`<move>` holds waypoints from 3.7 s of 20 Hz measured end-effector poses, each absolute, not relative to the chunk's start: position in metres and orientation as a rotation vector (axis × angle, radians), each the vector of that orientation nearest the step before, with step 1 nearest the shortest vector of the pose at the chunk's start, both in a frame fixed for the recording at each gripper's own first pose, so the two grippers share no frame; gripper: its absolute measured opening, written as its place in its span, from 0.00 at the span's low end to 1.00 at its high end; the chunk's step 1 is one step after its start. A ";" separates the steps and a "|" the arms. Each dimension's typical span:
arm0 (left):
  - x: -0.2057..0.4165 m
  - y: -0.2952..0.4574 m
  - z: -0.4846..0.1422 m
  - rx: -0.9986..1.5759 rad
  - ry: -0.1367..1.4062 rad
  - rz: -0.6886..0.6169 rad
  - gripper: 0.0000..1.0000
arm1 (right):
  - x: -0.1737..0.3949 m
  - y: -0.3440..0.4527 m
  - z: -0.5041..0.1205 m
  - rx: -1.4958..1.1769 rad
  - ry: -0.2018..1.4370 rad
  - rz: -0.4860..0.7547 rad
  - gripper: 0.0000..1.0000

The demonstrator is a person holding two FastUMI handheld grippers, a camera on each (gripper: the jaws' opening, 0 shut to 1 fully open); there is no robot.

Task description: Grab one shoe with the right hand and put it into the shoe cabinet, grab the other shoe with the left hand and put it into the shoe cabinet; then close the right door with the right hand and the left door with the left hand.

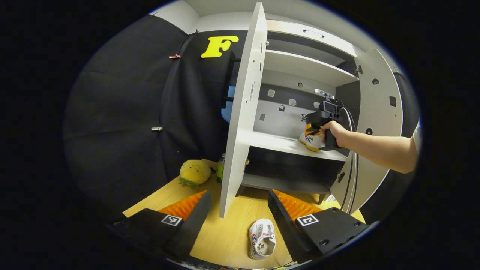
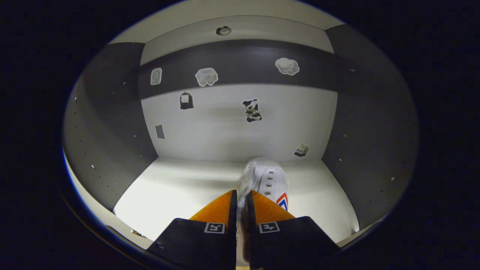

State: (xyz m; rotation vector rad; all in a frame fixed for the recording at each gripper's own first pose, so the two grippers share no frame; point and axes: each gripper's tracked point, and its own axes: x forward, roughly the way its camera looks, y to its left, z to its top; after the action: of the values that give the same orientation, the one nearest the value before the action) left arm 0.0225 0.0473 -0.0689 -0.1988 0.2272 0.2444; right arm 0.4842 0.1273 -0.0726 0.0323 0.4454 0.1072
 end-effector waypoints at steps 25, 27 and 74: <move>-0.002 -0.001 -0.157 -0.119 0.333 0.198 0.95 | 0.120 0.082 -0.016 -0.009 0.056 0.358 0.98; 0.002 -0.005 -0.183 -0.108 0.389 0.147 0.95 | 0.106 0.070 -0.033 0.020 0.085 0.328 0.98; 0.113 -0.023 -0.258 -0.105 0.674 0.028 0.07 | 0.054 -0.042 -0.085 -0.051 0.187 0.033 0.98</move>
State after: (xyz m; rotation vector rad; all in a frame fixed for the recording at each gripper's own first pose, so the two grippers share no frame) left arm 0.1125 -0.0232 -0.2578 -0.1052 0.6740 0.0283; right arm 0.0545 -0.0420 -0.0854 -0.0511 0.1869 0.0332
